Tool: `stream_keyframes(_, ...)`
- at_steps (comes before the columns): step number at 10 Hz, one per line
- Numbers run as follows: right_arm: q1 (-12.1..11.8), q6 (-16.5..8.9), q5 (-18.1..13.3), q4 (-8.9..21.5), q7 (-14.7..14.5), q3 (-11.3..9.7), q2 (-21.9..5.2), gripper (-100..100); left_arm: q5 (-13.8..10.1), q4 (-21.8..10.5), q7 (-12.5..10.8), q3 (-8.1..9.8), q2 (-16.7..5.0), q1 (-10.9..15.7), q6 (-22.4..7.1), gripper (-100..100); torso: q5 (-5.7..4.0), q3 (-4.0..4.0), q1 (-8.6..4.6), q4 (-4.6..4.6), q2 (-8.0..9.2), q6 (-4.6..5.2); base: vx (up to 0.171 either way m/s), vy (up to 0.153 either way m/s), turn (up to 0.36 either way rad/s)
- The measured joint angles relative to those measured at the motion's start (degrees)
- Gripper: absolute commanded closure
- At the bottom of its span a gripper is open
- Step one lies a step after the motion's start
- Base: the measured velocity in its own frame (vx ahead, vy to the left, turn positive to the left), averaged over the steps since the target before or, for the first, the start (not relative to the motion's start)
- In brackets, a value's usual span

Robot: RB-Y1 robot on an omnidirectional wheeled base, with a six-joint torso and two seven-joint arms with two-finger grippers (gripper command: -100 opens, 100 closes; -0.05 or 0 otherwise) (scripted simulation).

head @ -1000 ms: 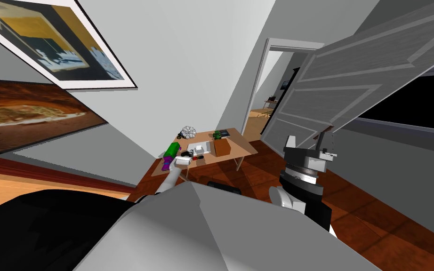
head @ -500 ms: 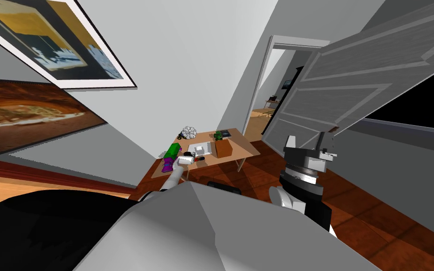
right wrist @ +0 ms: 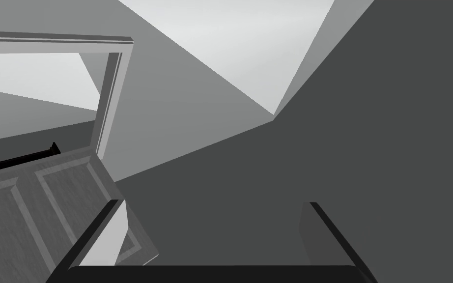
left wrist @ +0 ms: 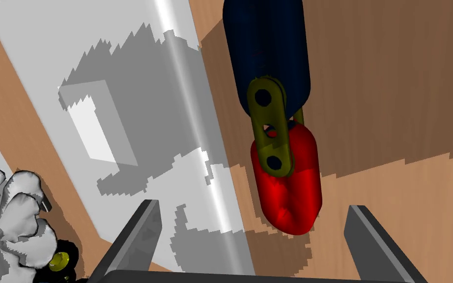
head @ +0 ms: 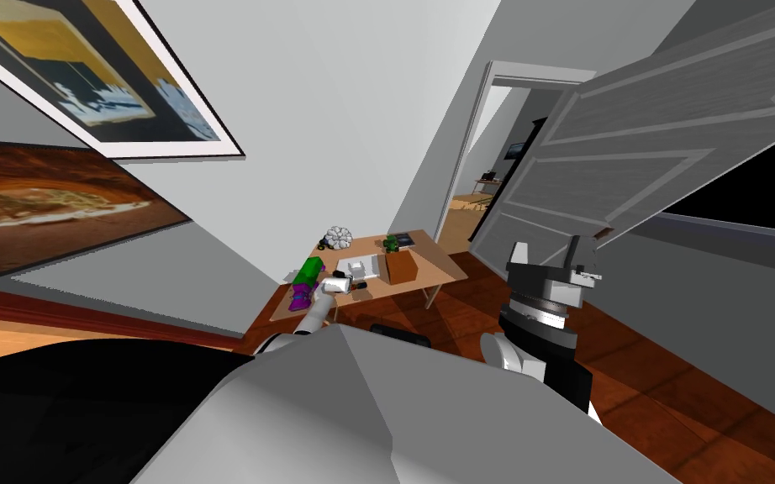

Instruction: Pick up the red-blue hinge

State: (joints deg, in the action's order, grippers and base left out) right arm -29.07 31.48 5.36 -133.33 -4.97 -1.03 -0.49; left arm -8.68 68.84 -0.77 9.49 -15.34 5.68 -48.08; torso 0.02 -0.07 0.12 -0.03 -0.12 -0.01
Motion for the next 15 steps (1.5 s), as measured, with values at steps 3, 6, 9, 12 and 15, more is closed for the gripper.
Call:
stream_keyframes(3,0.0,0.0,0.0,0.0,0.0,0.0,0.0,0,-0.7,-3.4,2.0,-0.14,0.8,2.3,-2.8,-100,0.01,0.0,0.03,0.0,0.0,0.0,0.034,0.038,0.004)
stream_keyframes(6,0.0,0.0,0.0,0.0,0.0,0.0,0.0,0,-1.1,-5.3,3.0,-0.19,1.1,3.3,-3.5,-100,-0.02,0.06,-0.09,0.02,0.11,-0.01,0.016,0.009,-0.003)
stream_keyframes(9,0.0,0.0,0.0,0.0,0.0,0.0,0.0,0,-0.6,-7.9,2.8,-0.52,1.7,3.2,-0.8,-100,-0.01,-0.01,-0.02,-0.01,-0.02,-0.01,0.044,0.025,-0.005)
stream_keyframes(12,0.0,0.0,0.0,0.0,0.0,0.0,0.0,0,-0.4,-9.5,2.7,-0.65,2.0,3.3,0.7,100,-0.03,0.07,-0.09,0.06,0.09,0.02,0.006,0.004,-0.001)
stream_keyframes(15,0.0,0.0,0.0,0.0,0.0,0.0,0.0,0,-0.5,-9.5,2.7,-0.6,2.0,3.4,0.8,100,-0.03,0.05,-0.11,0.01,0.1,0.03,0.0,0.0,0.0)
